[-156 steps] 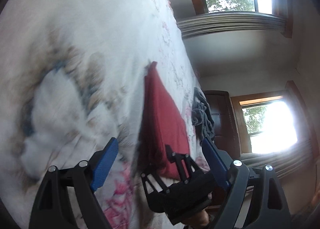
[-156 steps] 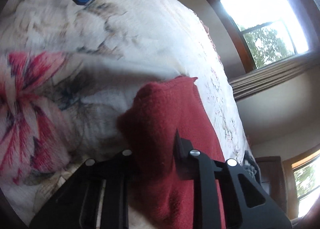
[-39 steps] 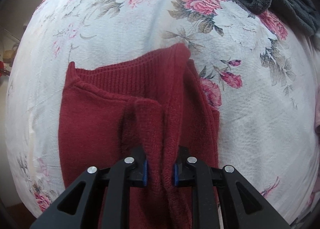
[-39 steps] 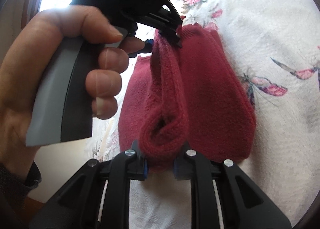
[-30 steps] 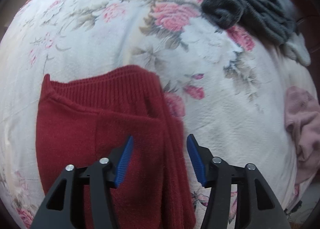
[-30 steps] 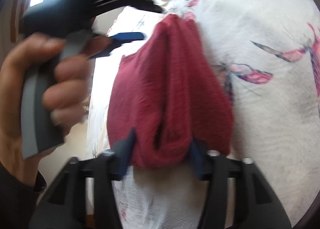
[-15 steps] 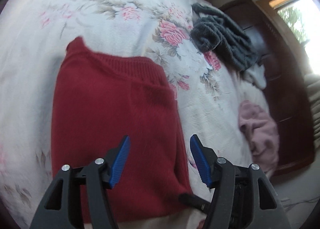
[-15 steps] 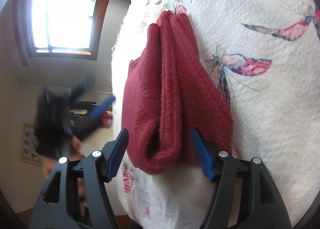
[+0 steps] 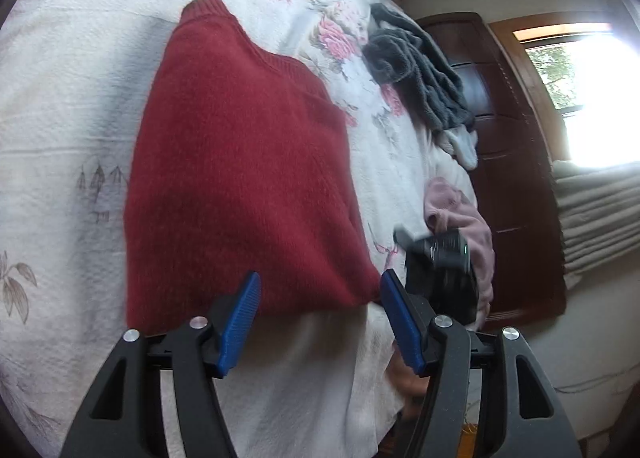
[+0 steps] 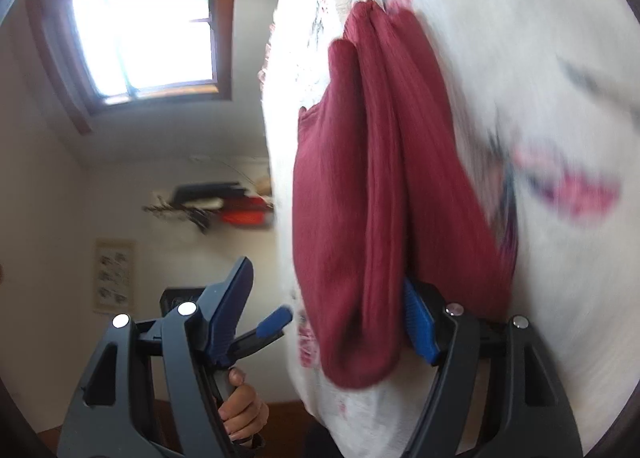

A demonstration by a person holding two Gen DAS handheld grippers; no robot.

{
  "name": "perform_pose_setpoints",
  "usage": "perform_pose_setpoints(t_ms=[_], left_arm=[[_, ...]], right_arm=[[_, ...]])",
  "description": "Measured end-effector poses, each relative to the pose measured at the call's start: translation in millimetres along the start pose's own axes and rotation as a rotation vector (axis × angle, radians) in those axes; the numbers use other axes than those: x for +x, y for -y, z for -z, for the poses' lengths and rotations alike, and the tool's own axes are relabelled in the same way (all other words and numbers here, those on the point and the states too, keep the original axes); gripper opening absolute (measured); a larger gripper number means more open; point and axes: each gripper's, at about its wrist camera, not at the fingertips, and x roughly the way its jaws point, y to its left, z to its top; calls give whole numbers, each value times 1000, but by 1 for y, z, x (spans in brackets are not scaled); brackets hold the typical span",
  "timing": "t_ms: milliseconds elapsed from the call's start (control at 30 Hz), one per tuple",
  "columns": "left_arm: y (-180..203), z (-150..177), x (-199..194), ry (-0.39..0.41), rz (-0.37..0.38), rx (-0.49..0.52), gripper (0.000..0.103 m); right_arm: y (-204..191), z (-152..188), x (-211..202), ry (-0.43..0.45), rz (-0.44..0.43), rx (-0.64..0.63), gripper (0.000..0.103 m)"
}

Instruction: Fold small clothes

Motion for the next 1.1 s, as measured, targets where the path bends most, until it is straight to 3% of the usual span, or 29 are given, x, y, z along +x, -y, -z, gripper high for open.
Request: perform_pose_setpoints(t_ms=[200, 267, 300, 333, 500, 567, 700, 767, 833, 900, 1000, 1067, 1100], left_arm=[[-10, 4, -11, 2, 32, -33, 63], [-11, 3, -12, -6, 31, -37, 63], [-10, 2, -13, -10, 33, -31, 63], [-8, 1, -14, -12, 37, -24, 63], [9, -6, -8, -35, 63, 59, 61], [16, -8, 3, -54, 72, 81, 61], [18, -11, 34, -99, 73, 95, 61], [14, -9, 51, -145, 42, 99, 61], [5, -6, 65, -180, -5, 95, 61], [-2, -4, 70, -195, -17, 90, 61], [-3, 0, 65, -179, 14, 99, 61], [-6, 1, 66, -177, 10, 86, 61], [-9, 1, 69, -186, -4, 75, 61]], right_arm=[[-21, -63, 33, -120, 174, -10, 72], [-26, -74, 43, -134, 235, -7, 52], [-33, -77, 48, -134, 299, -34, 25], [-44, -77, 50, -128, 356, -98, 16], [-101, -49, 30, -1, 513, -393, 12], [-102, -47, 20, 41, 548, -420, 12], [-67, -57, 30, 13, 612, -383, 14], [-56, -60, 30, 1, 607, -358, 22], [-60, -65, 14, 44, 581, -308, 46], [-72, -71, -7, 140, 548, -294, 50], [-83, -74, 0, 101, 545, -333, 50], [-79, -80, 15, 40, 585, -350, 42], [-74, -87, 31, 16, 645, -372, 13]])
